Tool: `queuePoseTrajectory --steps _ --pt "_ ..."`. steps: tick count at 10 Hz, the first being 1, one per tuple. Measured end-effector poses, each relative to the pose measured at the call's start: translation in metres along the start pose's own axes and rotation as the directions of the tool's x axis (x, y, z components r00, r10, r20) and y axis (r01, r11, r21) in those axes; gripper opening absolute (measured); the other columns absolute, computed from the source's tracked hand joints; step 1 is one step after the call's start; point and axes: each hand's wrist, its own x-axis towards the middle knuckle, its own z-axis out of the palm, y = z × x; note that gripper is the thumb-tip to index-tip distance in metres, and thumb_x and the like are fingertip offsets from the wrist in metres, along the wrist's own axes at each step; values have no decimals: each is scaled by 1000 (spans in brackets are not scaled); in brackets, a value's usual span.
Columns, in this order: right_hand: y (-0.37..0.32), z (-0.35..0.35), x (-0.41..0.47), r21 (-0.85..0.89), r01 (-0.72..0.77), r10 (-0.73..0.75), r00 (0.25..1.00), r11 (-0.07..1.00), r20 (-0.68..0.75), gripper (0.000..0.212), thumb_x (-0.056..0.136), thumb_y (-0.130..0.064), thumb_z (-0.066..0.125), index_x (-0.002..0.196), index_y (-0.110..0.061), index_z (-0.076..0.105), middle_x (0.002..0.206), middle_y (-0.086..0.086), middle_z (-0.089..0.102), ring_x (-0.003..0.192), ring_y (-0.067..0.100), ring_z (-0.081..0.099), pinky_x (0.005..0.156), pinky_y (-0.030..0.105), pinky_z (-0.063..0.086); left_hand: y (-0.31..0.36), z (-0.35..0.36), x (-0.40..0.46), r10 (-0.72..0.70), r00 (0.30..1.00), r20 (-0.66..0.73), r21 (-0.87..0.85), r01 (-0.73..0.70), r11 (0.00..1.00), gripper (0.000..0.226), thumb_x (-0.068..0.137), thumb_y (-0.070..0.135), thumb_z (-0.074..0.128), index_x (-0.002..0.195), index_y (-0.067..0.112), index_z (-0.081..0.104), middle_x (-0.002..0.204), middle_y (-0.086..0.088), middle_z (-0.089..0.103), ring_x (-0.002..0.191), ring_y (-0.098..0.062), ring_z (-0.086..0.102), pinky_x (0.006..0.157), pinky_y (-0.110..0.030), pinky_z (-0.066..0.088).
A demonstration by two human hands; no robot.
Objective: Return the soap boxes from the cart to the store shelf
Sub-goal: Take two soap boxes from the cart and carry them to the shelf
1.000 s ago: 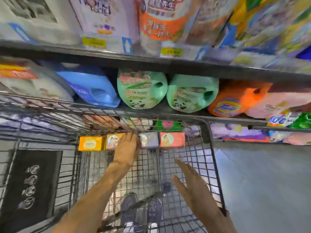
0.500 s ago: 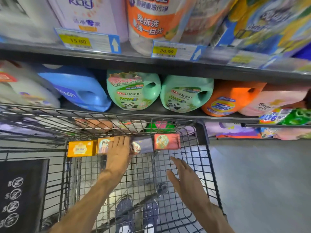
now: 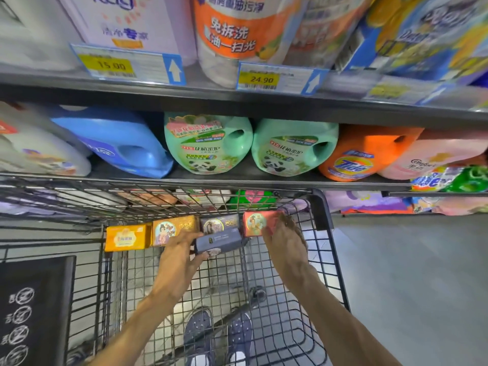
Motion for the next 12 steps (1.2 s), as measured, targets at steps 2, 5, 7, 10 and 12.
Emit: queuePoseTrajectory --steps 2,5,7,10,12 --pt "-6 24 16 184 -46 46 999 982 6 55 100 -31 52 142 -1 35 143 31 37 129 47 41 105 57 41 -9 -13 -25 -97 995 12 -56 98 994 52 86 37 77 132 35 54 140 8 56 130 -18 51 109 -45 46" --pt "-1 37 21 273 -121 133 991 954 -27 83 86 -35 74 144 3 29 147 19 43 146 23 26 121 33 25 -9 -14 -44 -183 982 51 -98 187 977 53 85 35 77 133 34 54 110 29 51 100 -11 64 92 -38 58" --pt "2 24 14 412 -83 96 995 908 -11 33 84 -6 73 107 -16 51 95 -7 58 84 -3 54 67 -4 37 -4 -19 -41 -327 942 74 -236 335 912 49 81 26 82 123 32 58 97 20 64 76 -16 73 61 -26 60" --pt "22 -2 -10 615 22 -74 995 788 59 27 82 -5 75 93 -27 64 77 -21 65 69 -15 60 58 2 41 3 -38 -57 -317 941 122 -526 332 783 47 77 4 80 120 14 62 95 4 78 87 -14 75 69 -13 56" --pt "24 -46 -57 724 41 -140 987 689 77 22 83 -9 78 101 -22 72 85 -18 76 79 -3 71 67 13 54 36 -71 -68 -172 983 70 -526 183 830 45 77 7 83 116 20 66 103 5 76 96 -9 70 82 -21 56"
